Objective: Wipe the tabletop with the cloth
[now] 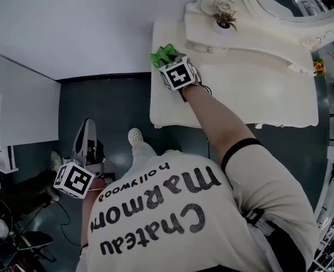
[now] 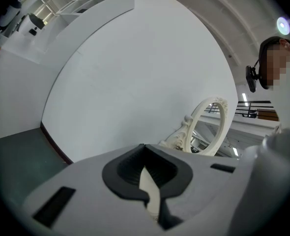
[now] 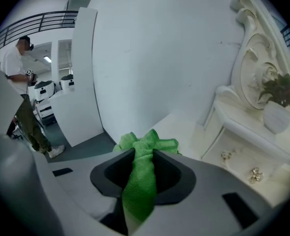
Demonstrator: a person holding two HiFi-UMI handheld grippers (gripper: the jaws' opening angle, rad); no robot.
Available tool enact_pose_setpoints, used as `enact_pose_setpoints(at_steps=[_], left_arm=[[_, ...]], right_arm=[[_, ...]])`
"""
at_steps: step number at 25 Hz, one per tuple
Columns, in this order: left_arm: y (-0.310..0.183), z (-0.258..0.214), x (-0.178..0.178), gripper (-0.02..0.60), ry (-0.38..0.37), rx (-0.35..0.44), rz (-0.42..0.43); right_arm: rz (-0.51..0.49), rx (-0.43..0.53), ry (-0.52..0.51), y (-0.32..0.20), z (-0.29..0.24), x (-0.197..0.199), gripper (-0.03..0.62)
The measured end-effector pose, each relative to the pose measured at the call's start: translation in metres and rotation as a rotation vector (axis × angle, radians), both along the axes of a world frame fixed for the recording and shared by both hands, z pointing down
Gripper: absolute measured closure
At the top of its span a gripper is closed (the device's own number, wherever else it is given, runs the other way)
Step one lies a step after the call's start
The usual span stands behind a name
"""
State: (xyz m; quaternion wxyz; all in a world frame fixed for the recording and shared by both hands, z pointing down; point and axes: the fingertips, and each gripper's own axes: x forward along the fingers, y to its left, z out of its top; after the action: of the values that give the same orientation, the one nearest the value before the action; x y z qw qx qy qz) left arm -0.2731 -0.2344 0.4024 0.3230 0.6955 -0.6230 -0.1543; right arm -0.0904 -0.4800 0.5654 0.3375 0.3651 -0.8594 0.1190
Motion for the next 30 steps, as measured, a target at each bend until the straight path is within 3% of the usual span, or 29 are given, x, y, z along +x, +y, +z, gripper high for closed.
enact_pose_setpoints(at_steps=[14, 22, 30], left_arm=[[-0.046, -0.003, 0.023, 0.574, 0.025, 0.004, 0.176], [-0.033, 0.009, 0.031, 0.574, 0.056, -0.007, 0.179], [-0.010, 0.029, 0.042, 0.574, 0.091, -0.034, 0.162]], right_arm=[[0.224, 0.004, -0.010, 0.000, -0.001, 0.089, 0.470], [0.349, 0.008, -0.012, 0.009, -0.003, 0.145, 0.470], [0.385, 0.028, -0.022, 0.013, -0.005, 0.169, 0.470]])
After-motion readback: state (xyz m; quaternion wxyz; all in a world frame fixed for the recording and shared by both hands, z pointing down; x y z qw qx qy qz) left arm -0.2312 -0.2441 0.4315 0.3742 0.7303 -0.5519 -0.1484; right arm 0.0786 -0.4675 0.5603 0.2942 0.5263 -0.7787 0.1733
